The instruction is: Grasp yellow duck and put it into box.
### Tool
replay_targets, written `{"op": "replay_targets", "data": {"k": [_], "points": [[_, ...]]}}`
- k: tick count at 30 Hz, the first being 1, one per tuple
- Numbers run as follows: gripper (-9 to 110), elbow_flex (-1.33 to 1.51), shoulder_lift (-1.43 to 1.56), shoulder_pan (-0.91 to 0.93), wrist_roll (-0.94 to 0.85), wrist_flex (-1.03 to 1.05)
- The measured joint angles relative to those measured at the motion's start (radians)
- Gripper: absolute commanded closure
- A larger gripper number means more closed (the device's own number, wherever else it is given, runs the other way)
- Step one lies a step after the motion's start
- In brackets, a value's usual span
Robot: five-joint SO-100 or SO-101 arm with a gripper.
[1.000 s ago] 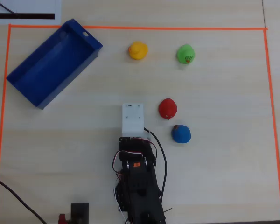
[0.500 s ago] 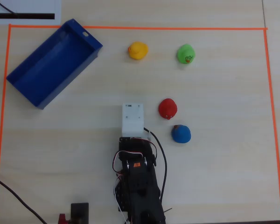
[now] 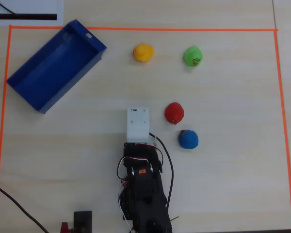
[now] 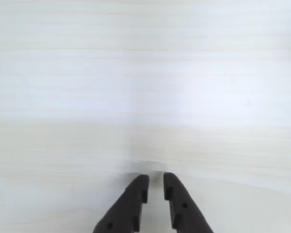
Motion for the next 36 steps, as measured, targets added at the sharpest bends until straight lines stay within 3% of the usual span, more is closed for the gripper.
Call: {"op": "replay_targets", "data": {"k": [20, 22, 26, 32, 36], "points": [[101, 0.0, -0.002, 0.049, -0.107, -0.028], [95, -0.02, -0.005, 0.069, -0.129, -0.028], [75, -0.19, -0.101, 0.071, -0.117, 0.021], [78, -0.612, -0.437, -0.002, -0.087, 0.126], [72, -0.856, -0.687, -0.043, -0.081, 0.1]]}}
